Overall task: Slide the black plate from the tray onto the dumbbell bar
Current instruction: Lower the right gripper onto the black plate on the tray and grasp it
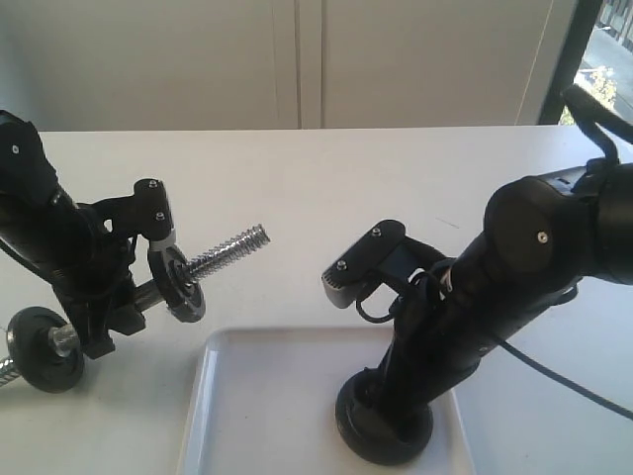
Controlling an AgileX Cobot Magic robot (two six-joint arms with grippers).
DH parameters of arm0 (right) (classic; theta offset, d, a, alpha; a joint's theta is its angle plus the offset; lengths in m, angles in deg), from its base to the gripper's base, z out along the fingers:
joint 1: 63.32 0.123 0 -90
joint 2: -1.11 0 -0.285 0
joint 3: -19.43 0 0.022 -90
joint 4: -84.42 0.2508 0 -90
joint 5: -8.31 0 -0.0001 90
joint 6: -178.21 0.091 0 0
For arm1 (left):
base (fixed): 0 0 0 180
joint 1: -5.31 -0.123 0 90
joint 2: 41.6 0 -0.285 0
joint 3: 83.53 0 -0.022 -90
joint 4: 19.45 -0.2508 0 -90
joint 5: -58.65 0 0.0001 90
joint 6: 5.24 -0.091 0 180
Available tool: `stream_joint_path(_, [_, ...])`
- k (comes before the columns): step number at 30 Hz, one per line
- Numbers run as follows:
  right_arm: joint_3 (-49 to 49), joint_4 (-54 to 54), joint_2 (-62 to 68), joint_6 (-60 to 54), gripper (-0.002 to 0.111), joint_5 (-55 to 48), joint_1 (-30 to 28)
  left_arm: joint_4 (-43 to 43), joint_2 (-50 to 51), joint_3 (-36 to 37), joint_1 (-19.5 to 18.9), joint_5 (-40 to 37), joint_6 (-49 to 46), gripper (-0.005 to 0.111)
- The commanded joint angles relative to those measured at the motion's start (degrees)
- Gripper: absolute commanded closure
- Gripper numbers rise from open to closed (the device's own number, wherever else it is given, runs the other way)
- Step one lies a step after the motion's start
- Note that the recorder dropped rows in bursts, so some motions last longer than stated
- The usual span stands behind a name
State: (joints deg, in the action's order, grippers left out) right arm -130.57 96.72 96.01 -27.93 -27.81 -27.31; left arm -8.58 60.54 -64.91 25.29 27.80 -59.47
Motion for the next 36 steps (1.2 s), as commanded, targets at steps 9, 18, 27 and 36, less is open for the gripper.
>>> stream_joint_path(9, [-0.1,-7.38,5.98,-0.34,0.006,1.3,2.72,2.81,-3.0,-1.37,0.06,0.68,0.13,0.107])
stream_joint_path(18, [-0.2,-14.91,9.63,5.87,0.006,5.13,4.87,2.81,-3.0,-1.37,0.06,0.15,0.13,0.107])
stream_joint_path(27, [-0.2,-14.91,12.41,5.87,0.006,6.06,5.1,2.81,-3.0,-1.37,0.06,0.15,0.13,0.107])
stream_joint_path(36, [-0.2,-14.91,15.22,5.87,0.006,4.82,5.1,2.81,-3.0,-1.37,0.06,0.15,0.13,0.107])
